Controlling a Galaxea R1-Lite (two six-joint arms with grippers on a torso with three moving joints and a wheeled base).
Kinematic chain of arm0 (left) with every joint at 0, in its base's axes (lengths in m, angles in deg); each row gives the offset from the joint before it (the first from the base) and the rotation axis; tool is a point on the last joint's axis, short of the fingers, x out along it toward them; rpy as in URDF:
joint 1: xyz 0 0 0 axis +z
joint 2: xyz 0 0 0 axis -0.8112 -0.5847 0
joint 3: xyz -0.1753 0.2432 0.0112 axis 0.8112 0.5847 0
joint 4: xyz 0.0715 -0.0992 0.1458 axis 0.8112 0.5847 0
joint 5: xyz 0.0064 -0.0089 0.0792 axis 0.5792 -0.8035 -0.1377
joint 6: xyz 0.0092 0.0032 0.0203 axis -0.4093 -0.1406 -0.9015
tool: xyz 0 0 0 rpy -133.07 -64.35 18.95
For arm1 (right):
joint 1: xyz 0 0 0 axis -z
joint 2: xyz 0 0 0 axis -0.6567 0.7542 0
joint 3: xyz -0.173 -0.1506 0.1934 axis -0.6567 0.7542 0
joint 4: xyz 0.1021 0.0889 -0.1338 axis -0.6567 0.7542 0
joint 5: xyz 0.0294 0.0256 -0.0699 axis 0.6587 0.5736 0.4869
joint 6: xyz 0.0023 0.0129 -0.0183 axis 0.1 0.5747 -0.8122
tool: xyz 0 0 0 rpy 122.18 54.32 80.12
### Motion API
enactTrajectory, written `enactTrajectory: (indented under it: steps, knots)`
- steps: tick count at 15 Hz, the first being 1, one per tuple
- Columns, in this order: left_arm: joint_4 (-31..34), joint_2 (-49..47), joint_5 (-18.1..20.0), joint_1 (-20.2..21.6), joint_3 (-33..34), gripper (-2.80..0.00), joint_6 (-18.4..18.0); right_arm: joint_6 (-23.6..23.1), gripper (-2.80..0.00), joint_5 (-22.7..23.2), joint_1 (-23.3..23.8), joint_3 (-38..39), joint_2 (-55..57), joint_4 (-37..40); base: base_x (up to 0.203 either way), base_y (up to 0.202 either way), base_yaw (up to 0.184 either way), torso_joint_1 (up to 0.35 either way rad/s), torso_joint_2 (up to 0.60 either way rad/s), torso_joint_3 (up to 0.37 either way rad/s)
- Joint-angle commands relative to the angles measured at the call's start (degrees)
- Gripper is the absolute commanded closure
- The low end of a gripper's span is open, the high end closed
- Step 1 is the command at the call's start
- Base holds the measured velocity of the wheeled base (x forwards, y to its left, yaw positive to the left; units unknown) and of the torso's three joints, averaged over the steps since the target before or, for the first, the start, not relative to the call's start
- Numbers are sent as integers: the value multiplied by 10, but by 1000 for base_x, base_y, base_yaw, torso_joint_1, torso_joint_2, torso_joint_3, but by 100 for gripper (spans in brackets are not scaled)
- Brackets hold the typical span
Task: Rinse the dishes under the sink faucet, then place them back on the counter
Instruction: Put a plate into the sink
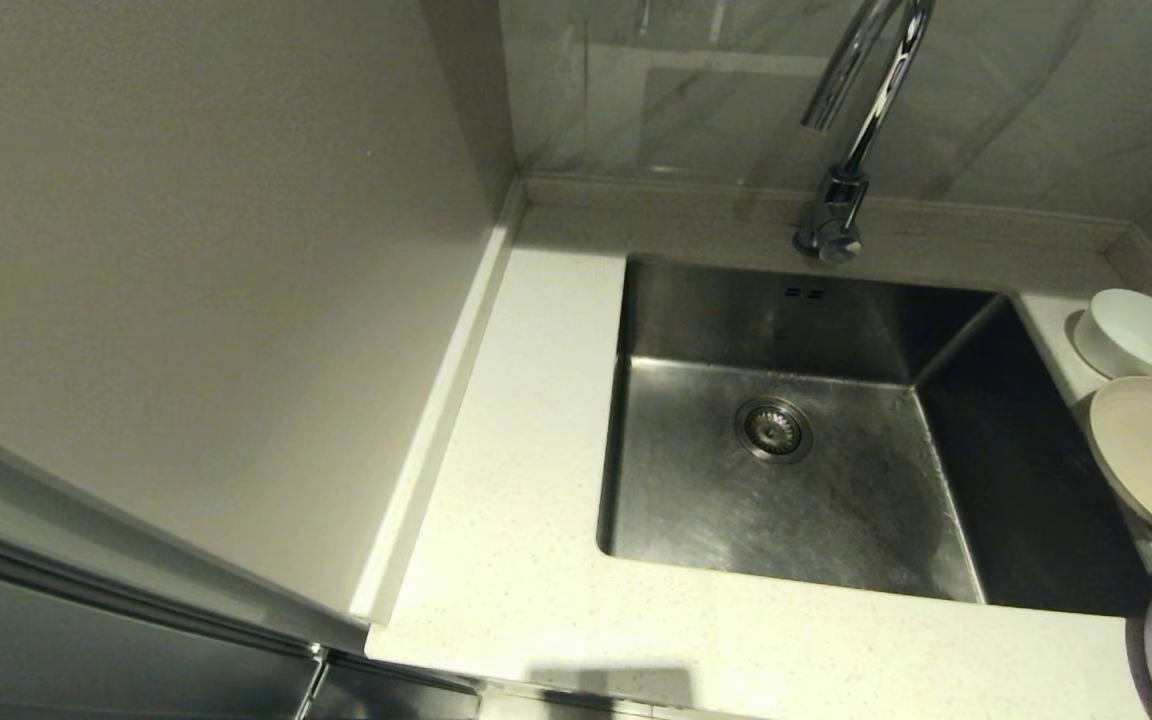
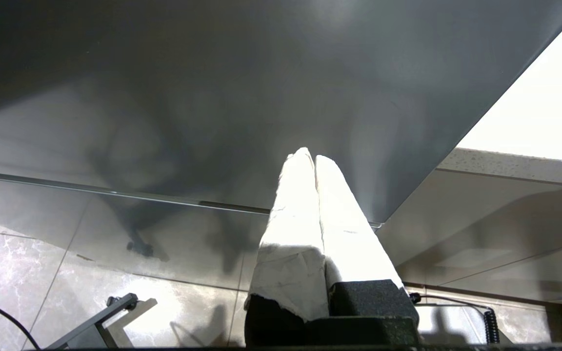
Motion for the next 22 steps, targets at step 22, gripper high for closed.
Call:
enactTrajectory:
  steps: [22]
  knots:
    - [0, 2, 0, 0, 0, 0, 1, -31, 0, 7, 19, -124, 258, 6, 0, 0, 0, 0, 0, 0]
